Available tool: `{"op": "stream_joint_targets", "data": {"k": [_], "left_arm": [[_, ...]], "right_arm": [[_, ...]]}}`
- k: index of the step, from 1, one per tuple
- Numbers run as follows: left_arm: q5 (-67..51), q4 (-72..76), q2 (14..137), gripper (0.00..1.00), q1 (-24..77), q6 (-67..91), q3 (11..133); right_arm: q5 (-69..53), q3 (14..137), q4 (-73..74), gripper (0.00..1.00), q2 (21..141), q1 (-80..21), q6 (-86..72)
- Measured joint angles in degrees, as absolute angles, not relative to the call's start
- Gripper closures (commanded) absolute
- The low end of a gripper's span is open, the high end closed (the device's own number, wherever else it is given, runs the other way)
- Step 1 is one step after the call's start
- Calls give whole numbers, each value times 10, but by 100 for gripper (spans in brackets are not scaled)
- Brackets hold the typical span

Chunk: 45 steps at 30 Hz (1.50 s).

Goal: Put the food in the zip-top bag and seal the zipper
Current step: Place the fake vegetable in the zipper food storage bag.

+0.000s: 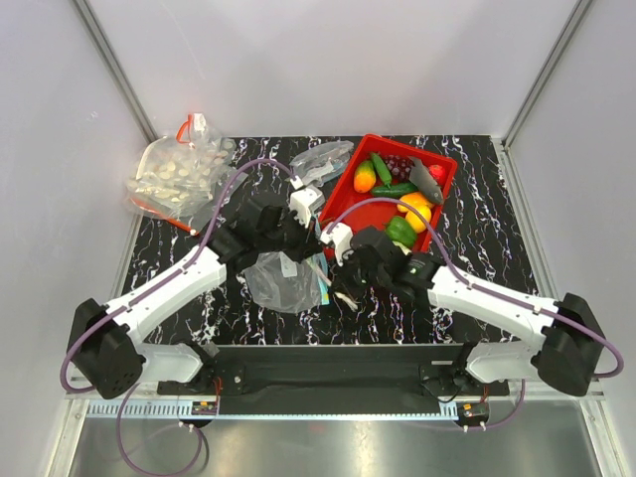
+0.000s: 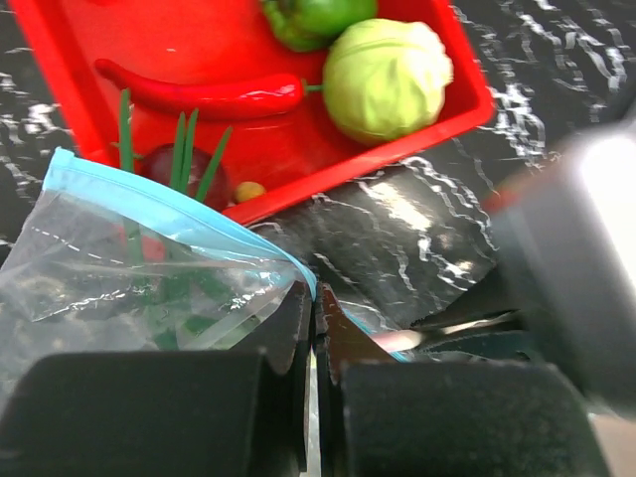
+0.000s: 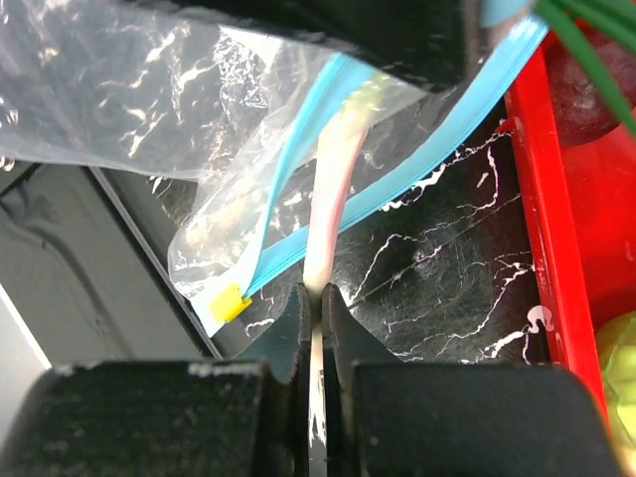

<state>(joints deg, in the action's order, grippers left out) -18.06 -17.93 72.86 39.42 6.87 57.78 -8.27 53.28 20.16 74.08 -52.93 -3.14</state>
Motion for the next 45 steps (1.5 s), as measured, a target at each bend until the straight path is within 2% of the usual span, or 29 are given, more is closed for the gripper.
{"op": "stream_joint_targets", "data": {"k": [13, 20, 30, 36, 45], "left_arm": [[-245, -274, 714, 100, 394, 83, 584], [-287, -290, 678, 100, 394, 86, 589], [-340, -336, 705, 100, 390, 85, 604], [-381, -323, 705, 100, 390, 99, 602], [-440, -183, 676, 100, 390, 181, 514]], "right_arm": [[-33, 522, 225, 100, 704, -639, 4], [31, 556, 241, 100, 746, -692, 29], [120, 597, 264, 100, 768, -742, 83], [154, 619, 263, 100, 771, -769, 116], [180, 613, 236, 100, 780, -781, 135]]}}
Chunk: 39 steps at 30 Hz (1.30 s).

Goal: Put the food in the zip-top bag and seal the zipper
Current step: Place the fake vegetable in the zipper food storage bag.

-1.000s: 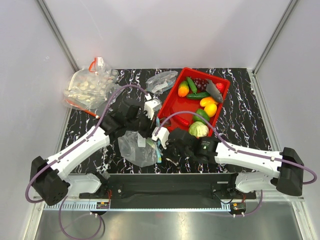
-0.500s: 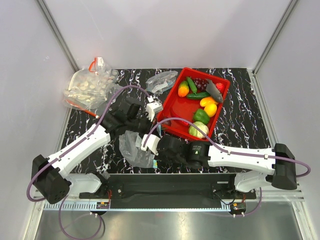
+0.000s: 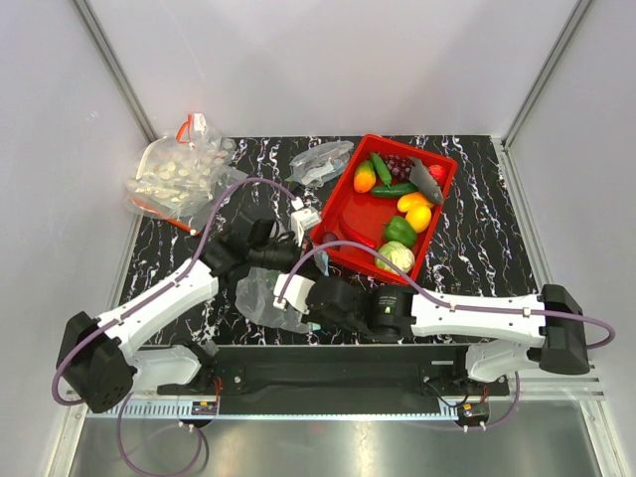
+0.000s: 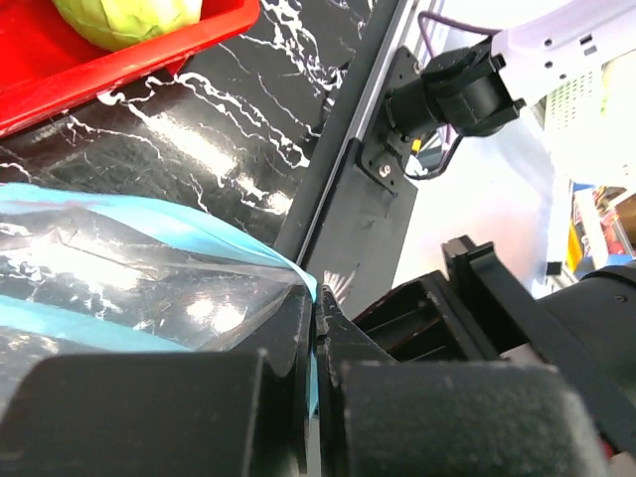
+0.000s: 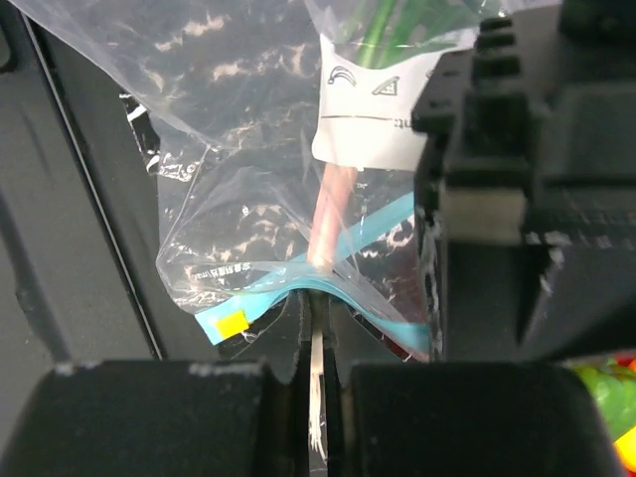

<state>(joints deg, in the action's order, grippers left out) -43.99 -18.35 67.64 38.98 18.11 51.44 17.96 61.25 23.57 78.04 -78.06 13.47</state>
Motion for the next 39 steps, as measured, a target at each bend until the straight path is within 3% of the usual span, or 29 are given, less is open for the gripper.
{"op": "stream_joint_targets", "data": {"k": [7, 16, 23, 31, 39], "left_arm": [[-451, -27, 681, 100, 391, 243, 445], [-476, 125, 813, 100, 454, 317, 411], [-501, 229, 809, 100, 464, 395, 381], [-502, 260, 723, 100, 454, 398, 346], [-547, 371, 744, 100, 453, 490, 332]], "right_arm": [[194, 609, 288, 100, 754, -783, 83], [206, 602, 385, 100, 776, -814, -32], [239, 566, 340, 100, 778, -831, -24], [263, 492, 218, 100, 758, -837, -7], [266, 459, 173, 100, 703, -837, 15]]}}
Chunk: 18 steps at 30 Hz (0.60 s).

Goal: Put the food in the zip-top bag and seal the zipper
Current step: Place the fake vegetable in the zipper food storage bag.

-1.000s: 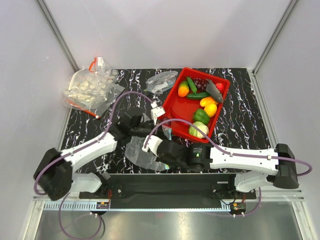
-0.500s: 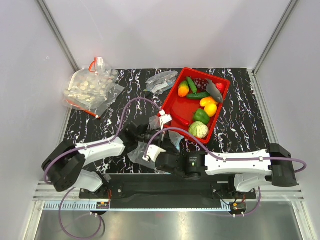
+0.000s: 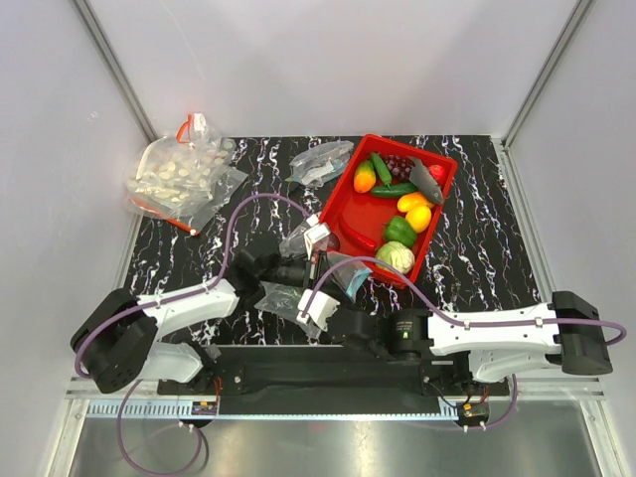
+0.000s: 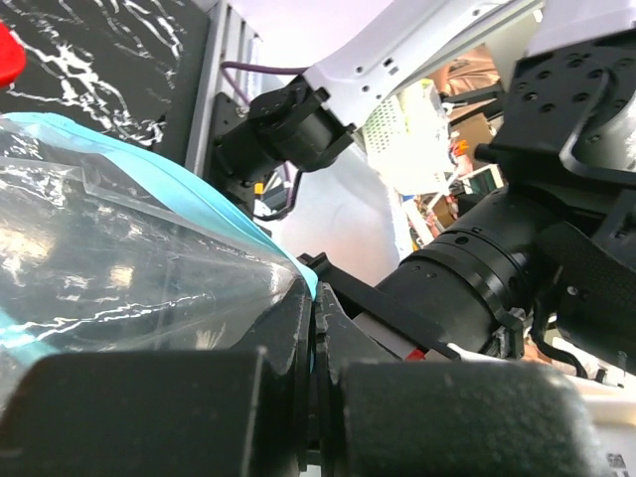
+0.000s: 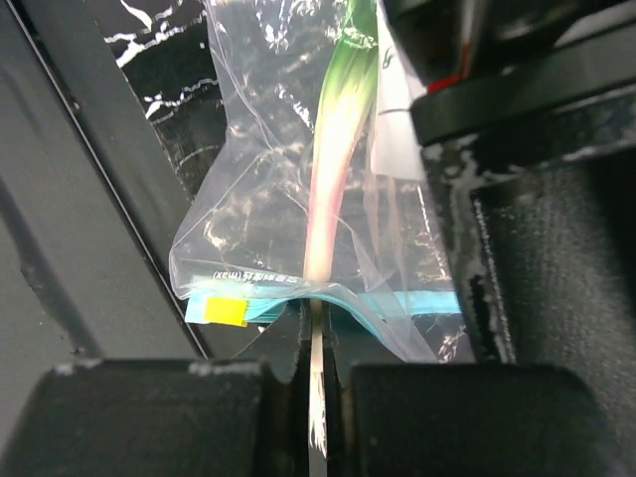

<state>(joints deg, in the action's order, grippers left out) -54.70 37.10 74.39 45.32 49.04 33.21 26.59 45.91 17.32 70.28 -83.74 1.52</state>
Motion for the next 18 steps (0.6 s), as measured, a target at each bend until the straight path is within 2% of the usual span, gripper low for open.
{"op": "stream_joint_targets", "data": {"k": [10, 18], "left_arm": [[-547, 374, 756, 100, 455, 519, 332], [-512, 183, 721, 100, 455, 414, 378]], "right_arm": [[303, 478, 170, 100, 737, -844, 69], [338, 482, 187, 100, 743, -847, 88]]}}
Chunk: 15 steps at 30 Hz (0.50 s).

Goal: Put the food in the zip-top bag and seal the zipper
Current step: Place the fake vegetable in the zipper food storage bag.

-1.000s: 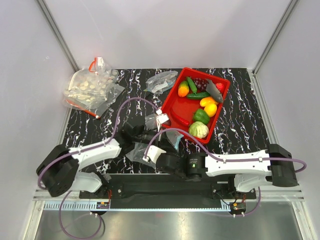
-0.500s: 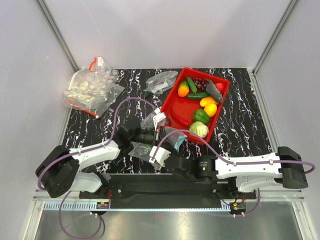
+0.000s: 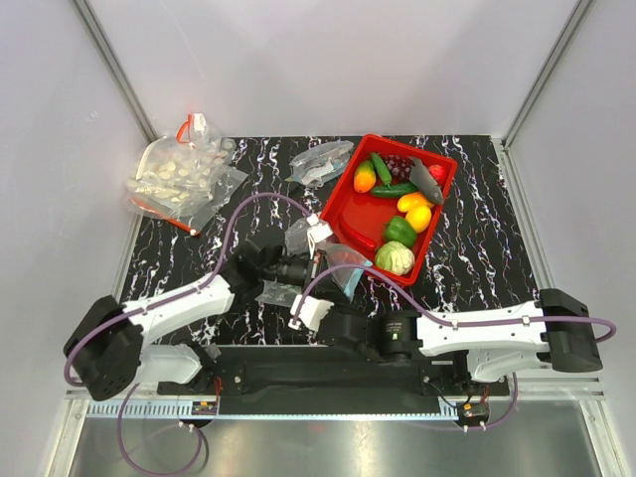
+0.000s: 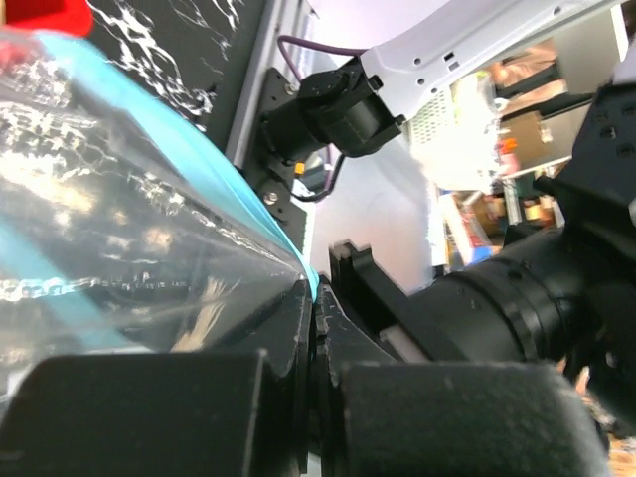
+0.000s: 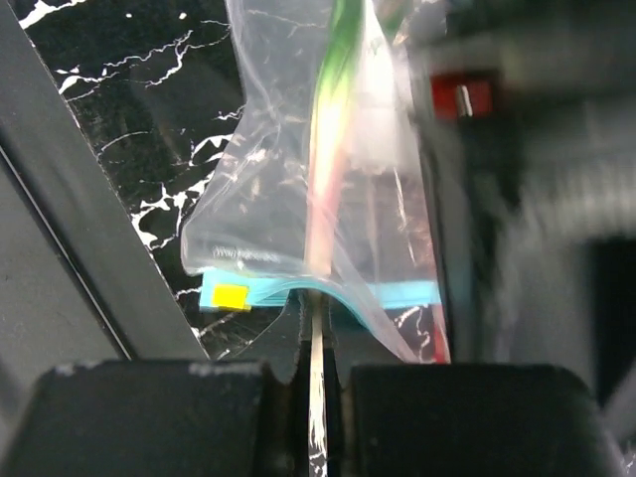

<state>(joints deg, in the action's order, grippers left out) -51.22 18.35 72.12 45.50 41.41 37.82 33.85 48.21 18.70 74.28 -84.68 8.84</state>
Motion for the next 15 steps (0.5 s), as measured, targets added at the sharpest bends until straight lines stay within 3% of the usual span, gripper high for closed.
{"op": "stream_joint_targets", "data": {"k": [11, 15], "left_arm": [[-508, 118, 695, 100, 445, 376, 394], [-512, 140, 712, 100, 444, 397, 394]], "right_arm": [[340, 484, 183, 96, 715, -846, 106], [339, 495, 173, 77, 735, -846, 122]]}}
